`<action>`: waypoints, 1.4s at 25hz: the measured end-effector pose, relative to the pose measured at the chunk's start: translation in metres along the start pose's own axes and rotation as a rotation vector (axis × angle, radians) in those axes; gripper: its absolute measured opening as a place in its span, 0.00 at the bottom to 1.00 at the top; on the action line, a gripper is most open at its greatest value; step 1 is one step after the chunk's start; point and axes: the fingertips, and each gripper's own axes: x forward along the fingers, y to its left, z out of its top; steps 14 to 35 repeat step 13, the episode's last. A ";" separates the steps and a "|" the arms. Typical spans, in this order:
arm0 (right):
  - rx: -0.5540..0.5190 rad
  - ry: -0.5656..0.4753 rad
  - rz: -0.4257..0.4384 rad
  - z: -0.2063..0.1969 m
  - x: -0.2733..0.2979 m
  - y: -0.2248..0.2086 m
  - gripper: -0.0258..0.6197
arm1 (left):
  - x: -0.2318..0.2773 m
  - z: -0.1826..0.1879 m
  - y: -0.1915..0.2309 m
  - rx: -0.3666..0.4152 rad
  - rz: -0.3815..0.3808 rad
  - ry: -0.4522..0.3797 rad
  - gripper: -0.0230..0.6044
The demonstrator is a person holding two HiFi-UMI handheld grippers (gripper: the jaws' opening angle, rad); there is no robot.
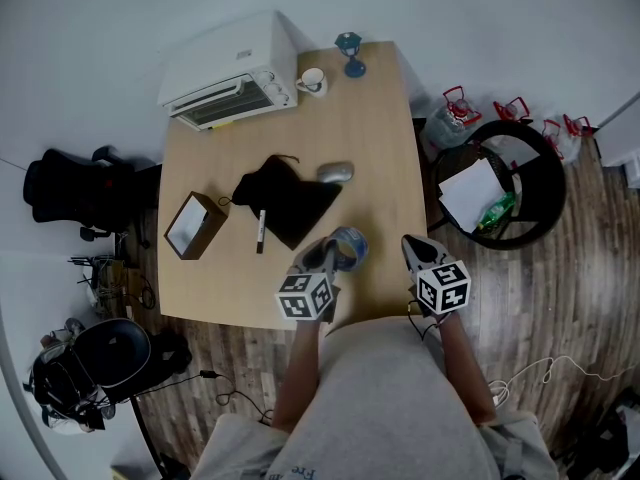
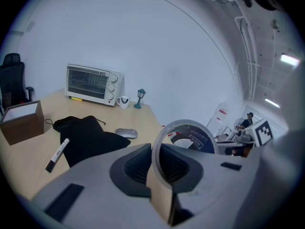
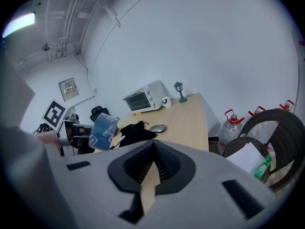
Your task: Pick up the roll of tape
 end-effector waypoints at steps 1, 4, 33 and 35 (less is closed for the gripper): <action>0.000 0.000 0.000 0.000 0.000 0.000 0.04 | 0.000 0.000 0.000 0.000 0.000 0.000 0.10; 0.001 -0.003 0.002 -0.001 0.000 0.001 0.04 | -0.001 -0.001 0.001 0.001 0.002 -0.002 0.10; -0.007 -0.008 0.011 0.000 0.002 0.007 0.04 | -0.003 -0.004 0.004 -0.003 0.000 0.005 0.10; -0.007 -0.008 0.011 0.000 0.002 0.007 0.04 | -0.003 -0.004 0.004 -0.003 0.000 0.005 0.10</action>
